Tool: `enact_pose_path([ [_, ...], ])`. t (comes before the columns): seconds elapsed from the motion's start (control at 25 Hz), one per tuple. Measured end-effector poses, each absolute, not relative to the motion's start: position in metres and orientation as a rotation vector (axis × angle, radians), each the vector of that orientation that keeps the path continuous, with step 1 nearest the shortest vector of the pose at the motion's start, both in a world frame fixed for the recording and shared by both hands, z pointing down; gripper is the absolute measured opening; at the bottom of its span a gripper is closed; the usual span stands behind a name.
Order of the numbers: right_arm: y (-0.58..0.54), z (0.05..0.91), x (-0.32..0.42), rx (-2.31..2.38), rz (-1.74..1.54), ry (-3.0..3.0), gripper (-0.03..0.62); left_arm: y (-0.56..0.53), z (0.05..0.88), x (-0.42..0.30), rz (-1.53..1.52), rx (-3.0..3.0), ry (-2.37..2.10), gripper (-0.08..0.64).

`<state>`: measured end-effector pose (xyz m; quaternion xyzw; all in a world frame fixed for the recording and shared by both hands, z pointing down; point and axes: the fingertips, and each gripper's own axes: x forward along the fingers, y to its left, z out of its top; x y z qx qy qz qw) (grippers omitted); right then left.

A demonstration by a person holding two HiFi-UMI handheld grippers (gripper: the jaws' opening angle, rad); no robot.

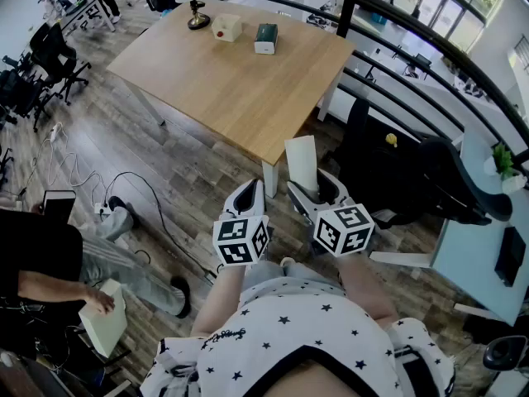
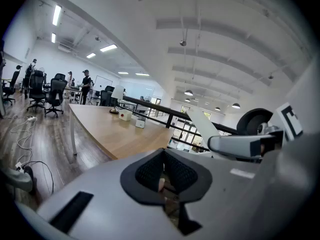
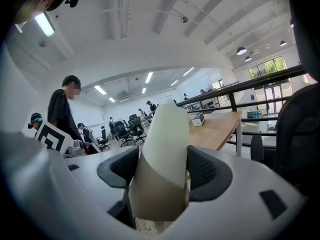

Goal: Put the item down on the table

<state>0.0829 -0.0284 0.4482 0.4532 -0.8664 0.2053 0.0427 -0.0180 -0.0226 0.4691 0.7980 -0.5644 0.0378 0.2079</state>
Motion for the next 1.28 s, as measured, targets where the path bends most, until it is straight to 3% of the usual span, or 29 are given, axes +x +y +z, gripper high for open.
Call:
enact_pose_path([
  [0.6,0.136,0.435,0.065,1.472,0.593,-2.627,0.296,0.142,0.469,-0.044,0.09,2.223,-1.533,0.012],
  [1.28,0.2,0.426,0.04,1.498,0.579,-2.634,0.298,0.203,0.455,-0.067,0.053,2.259,-1.516,0.012],
])
